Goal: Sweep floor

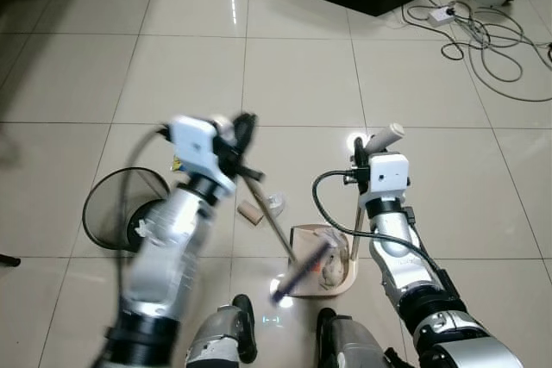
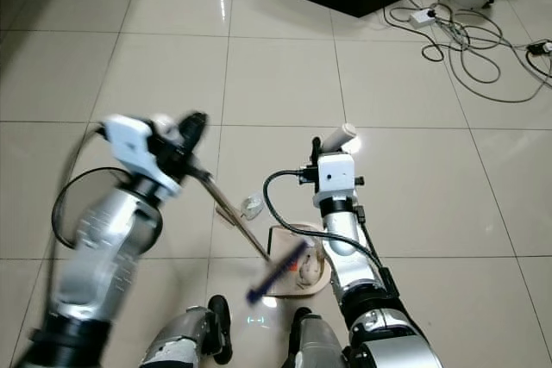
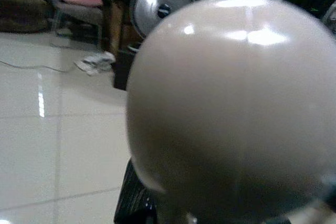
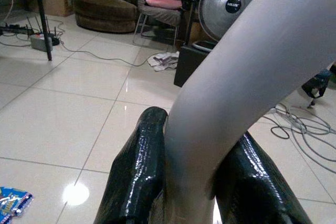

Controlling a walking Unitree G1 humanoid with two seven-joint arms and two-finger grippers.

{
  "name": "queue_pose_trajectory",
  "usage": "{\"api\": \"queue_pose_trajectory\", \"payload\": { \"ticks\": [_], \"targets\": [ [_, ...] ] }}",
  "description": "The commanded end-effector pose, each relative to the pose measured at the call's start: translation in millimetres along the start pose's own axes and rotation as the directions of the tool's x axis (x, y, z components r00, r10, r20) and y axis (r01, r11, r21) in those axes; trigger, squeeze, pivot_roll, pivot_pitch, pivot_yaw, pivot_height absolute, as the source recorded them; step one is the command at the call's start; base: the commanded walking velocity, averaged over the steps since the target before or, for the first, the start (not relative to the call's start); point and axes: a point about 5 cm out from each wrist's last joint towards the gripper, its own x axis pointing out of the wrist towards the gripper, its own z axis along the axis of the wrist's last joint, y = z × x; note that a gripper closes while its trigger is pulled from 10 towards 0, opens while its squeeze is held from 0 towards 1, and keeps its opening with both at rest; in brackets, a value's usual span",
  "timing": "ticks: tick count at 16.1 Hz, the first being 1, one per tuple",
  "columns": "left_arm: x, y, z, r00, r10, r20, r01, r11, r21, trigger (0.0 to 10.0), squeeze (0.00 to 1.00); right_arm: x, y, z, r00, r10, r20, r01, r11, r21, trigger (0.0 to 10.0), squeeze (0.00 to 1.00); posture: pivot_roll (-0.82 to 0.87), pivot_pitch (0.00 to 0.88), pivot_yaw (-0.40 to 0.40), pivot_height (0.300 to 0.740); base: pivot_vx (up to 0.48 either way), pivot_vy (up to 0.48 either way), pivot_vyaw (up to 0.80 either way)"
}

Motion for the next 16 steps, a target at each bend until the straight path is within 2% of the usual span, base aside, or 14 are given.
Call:
{"api": "queue_pose_trajectory", "payload": {
  "ticks": [1,5,8,9,11,15,16],
  "targets": [
    [-3.1,14.1,21,0.998,0.020,0.063,-0.022,0.999,0.040,10.0,0.00,-15.8,-5.0,-18,0.996,-0.012,-0.089,0.013,1.000,0.014,10.0,0.00,0.06,0.275,0.004,0.740,0.000,0.000,0.00],
    [-15.9,40.1,31,0.997,0.057,0.047,-0.062,0.992,0.108,10.0,0.00,-21.5,-15.9,-17,0.997,-0.032,-0.071,0.035,0.998,0.046,10.0,0.00,0.06,0.231,0.001,0.740,0.000,0.000,0.00],
    [-27.9,58.8,28,0.991,0.131,0.003,-0.130,0.978,0.164,10.0,0.00,-21.8,-24.9,-10,0.999,-0.035,-0.035,0.037,0.996,0.085,10.0,0.00,0.05,0.179,0.004,0.740,0.000,0.000,0.00],
    [-37.4,61.1,18,0.988,0.150,-0.041,-0.137,0.966,0.219,10.0,0.00,-17.2,-33.5,4,0.999,-0.041,0.011,0.039,0.991,0.129,10.0,0.00,0.04,0.150,0.007,0.740,0.000,0.000,0.00],
    [-47.8,61.2,9,0.980,0.184,-0.070,-0.160,0.952,0.262,10.0,0.00,-13.8,-45.2,28,0.997,-0.060,0.057,0.048,0.979,0.199,10.0,0.00,0.02,0.125,0.015,0.740,0.000,0.000,0.00],
    [-67.3,73.5,-5,0.934,0.342,-0.100,-0.284,0.883,0.373,10.0,0.00,-8.6,-55.3,74,0.995,-0.021,0.096,-0.001,0.974,0.228,10.0,0.00,0.00,0.101,0.029,0.740,0.000,0.000,0.00],
    [-70.6,74.1,-8,0.925,0.362,-0.111,-0.300,0.878,0.372,10.0,0.00,-4.0,-56.6,85,0.994,-0.011,0.106,-0.015,0.970,0.242,10.0,0.00,0.00,0.096,0.031,0.740,0.000,0.000,0.00]
  ]
}}
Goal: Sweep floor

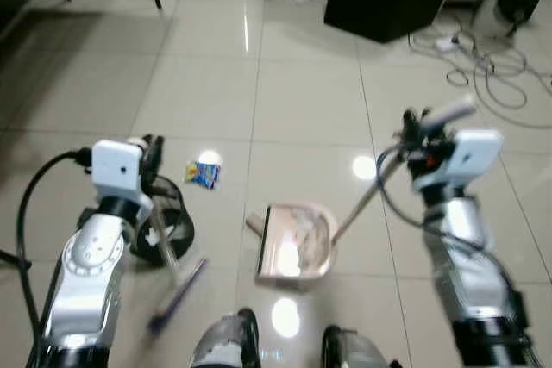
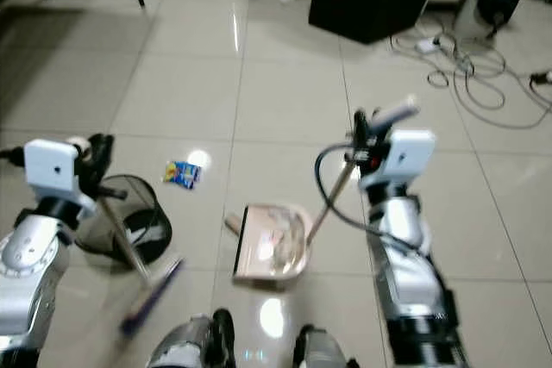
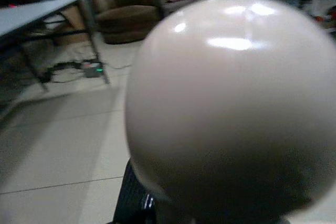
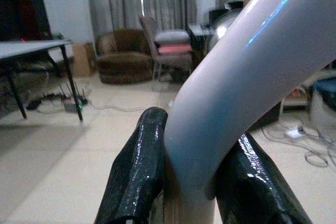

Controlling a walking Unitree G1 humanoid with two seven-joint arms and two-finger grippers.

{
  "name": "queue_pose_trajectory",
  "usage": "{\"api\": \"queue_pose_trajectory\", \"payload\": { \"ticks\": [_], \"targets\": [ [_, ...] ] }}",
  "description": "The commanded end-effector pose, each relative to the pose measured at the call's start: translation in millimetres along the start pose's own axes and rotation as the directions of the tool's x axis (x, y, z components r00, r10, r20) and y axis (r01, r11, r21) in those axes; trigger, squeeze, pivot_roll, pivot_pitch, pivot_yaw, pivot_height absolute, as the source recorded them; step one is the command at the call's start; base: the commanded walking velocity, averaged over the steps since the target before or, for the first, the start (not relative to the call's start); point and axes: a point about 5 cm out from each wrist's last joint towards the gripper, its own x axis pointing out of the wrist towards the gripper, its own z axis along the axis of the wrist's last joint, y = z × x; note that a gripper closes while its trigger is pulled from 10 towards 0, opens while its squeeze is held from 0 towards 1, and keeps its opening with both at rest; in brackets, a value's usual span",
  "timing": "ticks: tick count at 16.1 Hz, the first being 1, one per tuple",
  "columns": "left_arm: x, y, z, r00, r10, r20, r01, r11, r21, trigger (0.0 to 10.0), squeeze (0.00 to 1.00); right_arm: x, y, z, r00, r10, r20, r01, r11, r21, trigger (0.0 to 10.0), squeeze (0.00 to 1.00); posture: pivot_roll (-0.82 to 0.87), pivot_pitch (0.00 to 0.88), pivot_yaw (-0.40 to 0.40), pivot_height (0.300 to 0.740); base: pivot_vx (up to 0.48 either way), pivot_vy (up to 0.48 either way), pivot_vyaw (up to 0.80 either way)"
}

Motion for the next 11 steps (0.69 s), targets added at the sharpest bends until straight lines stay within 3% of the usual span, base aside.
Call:
{"api": "queue_pose_trajectory", "payload": {
  "ticks": [1,5,7,11],
  "targets": [
    [-5.8,0.1,-8,0.999,0.032,-0.033,-0.032,0.999,-0.006,10.0,0.00,11.5,5.4,26,0.999,0.034,0.025,-0.035,0.998,0.060,10.0,0.00,0.00,0.091,0.032,0.740,0.000,0.000,0.00],
    [-14.6,-9.1,-17,0.991,0.072,-0.111,-0.073,0.997,-0.005,10.0,0.00,37.9,13.2,66,0.997,0.043,0.064,-0.051,0.991,0.125,10.0,0.00,0.01,0.073,0.021,0.740,0.000,0.000,0.00],
    [-19.8,-15.8,-11,0.992,0.085,-0.089,-0.085,0.996,0.004,10.0,0.00,48.1,16.5,85,0.994,0.015,0.108,-0.029,0.991,0.133,10.0,0.00,0.02,0.066,0.017,0.740,0.000,0.000,0.80],
    [-17.9,-17.1,-2,0.991,0.127,-0.044,-0.127,0.992,0.002,10.0,0.00,55.1,20.1,100,0.992,-0.002,0.129,-0.019,0.987,0.161,10.0,0.00,0.01,0.055,0.016,0.740,0.000,0.000,0.79]
  ]
}}
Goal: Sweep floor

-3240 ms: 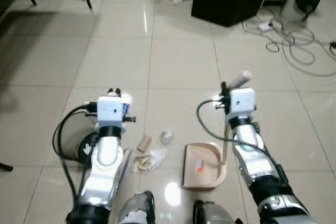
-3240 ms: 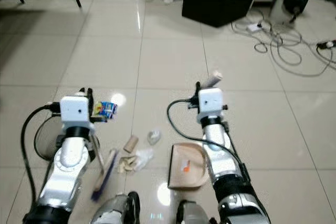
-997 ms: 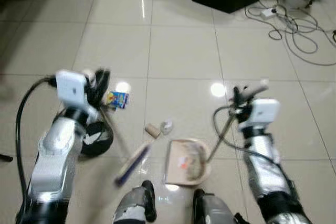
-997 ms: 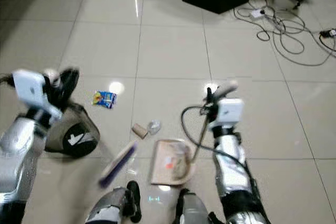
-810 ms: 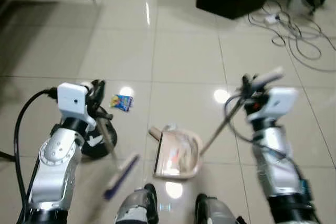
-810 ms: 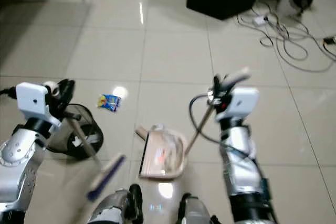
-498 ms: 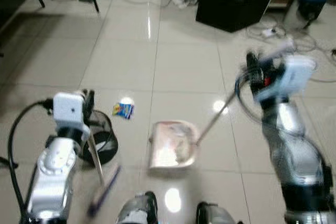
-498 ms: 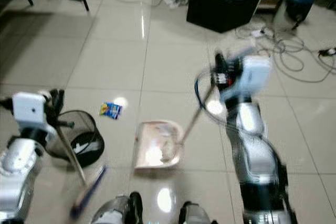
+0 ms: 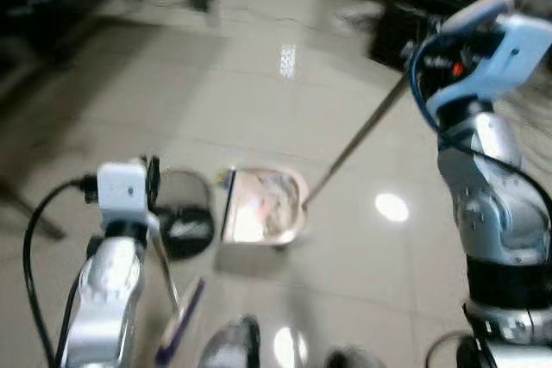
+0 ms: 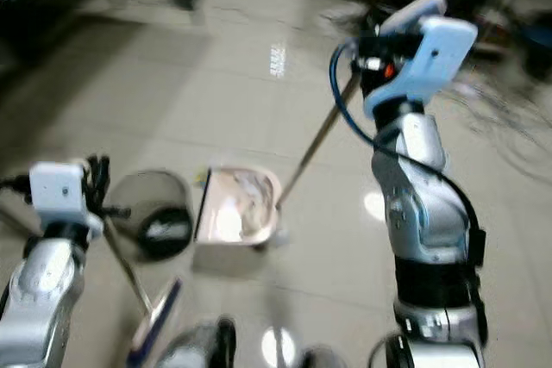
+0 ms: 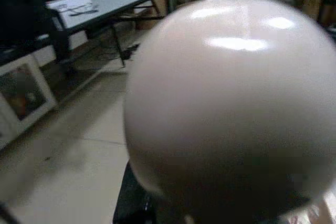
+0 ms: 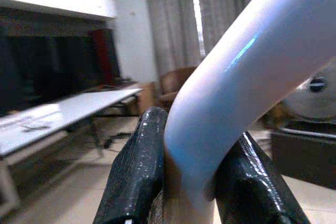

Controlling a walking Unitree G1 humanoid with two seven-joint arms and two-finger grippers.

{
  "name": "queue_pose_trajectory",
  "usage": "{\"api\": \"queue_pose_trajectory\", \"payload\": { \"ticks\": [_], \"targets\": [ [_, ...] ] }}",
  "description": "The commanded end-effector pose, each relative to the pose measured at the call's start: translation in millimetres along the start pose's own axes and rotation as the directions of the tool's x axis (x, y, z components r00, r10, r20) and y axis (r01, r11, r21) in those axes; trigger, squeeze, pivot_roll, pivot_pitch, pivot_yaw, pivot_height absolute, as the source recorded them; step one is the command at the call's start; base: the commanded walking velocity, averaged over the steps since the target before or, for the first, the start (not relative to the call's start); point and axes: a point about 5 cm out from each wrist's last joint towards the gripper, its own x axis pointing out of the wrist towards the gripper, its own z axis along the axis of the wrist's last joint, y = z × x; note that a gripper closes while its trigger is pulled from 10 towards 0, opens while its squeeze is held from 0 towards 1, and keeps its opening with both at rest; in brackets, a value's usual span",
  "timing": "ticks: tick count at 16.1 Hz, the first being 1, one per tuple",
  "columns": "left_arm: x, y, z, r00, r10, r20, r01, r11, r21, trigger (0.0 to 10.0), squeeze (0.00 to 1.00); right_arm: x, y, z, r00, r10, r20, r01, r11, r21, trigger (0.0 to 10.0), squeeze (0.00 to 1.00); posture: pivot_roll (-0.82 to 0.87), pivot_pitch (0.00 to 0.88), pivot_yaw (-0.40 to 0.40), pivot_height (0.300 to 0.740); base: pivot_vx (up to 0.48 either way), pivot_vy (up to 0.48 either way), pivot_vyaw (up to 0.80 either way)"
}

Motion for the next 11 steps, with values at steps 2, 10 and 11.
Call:
{"api": "queue_pose_trajectory", "payload": {
  "ticks": [2,10,11],
  "targets": [
    [4.5,-1.0,15,0.998,-0.006,0.070,0.002,0.999,0.051,10.0,0.00,4.1,1.7,19,0.998,-0.010,0.066,0.008,0.999,0.037,10.0,0.00,0.01,0.050,0.015,0.740,0.000,0.000,0.78],
    [4.8,-13.2,17,0.997,-0.028,0.078,0.024,0.998,0.050,10.0,0.00,5.8,-3.7,18,0.996,-0.061,0.057,0.057,0.996,0.070,10.0,0.00,0.01,0.022,0.013,0.740,0.313,0.000,0.78],
    [4.9,-13.3,17,0.997,-0.028,0.078,0.024,0.999,0.049,10.0,0.00,5.9,-3.7,18,0.996,-0.064,0.054,0.060,0.996,0.072,10.0,0.00,0.01,0.022,0.012,0.740,0.390,0.000,0.78]
  ]
}}
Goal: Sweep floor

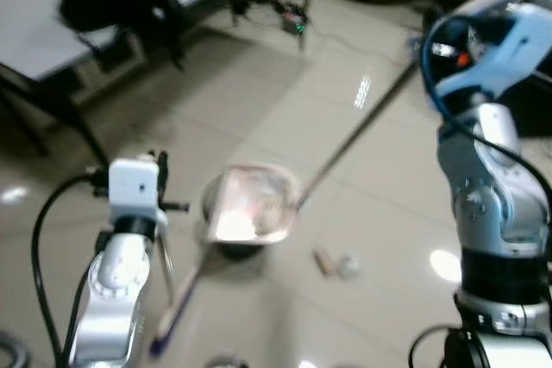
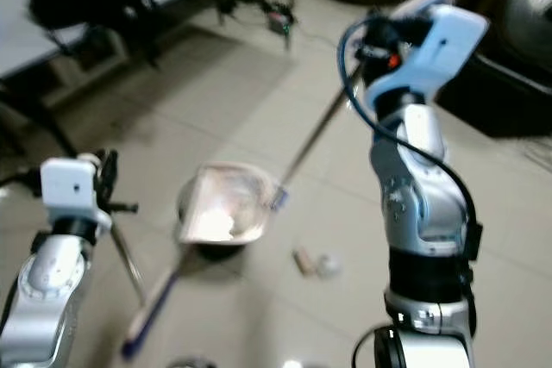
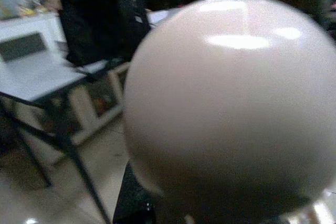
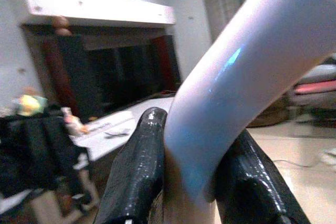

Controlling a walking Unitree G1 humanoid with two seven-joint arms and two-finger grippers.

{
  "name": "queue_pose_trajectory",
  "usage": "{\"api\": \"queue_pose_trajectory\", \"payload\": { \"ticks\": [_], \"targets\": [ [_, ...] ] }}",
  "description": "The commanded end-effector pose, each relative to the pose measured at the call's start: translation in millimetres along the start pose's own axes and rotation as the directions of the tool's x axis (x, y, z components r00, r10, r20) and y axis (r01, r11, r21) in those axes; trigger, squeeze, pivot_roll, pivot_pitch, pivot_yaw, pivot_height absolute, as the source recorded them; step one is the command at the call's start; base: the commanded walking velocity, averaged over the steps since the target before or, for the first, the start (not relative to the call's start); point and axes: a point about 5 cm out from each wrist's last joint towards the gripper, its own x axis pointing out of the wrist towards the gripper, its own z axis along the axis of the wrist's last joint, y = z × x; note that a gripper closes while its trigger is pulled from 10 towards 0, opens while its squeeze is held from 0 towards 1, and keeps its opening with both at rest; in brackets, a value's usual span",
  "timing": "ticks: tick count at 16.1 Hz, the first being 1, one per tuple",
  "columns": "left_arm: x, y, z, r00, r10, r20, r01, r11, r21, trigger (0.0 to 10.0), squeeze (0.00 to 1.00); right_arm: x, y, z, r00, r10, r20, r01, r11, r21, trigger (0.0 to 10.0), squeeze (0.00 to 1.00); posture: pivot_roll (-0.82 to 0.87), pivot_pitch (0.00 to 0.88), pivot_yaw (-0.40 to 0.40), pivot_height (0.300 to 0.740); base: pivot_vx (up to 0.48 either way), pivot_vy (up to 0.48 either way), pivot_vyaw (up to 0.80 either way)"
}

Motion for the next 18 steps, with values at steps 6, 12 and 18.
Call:
{"api": "queue_pose_trajectory", "payload": {
  "ticks": [6,12,18],
  "targets": [
    [1.2,-4.5,4,1.000,-0.003,0.018,0.004,1.000,-0.016,10.0,0.00,0.3,-6.4,9,0.999,-0.029,0.044,0.028,0.999,0.015,10.0,0.00,0.01,0.010,0.003,0.740,0.301,0.000,0.39],
    [2.9,-10.1,1,0.999,-0.037,0.001,0.037,0.999,-0.030,10.0,0.00,-1.4,-18.9,13,0.992,-0.102,0.077,0.102,0.995,0.001,10.0,0.00,0.01,0.017,0.006,0.740,0.000,0.000,0.00],
    [5.4,-14.1,4,0.998,-0.062,0.015,0.062,0.998,-0.021,10.0,0.00,-3.5,-40.1,12,0.971,-0.220,0.091,0.221,0.975,-0.006,10.0,0.00,0.01,0.021,0.010,0.740,0.000,0.000,0.00]
  ]
}}
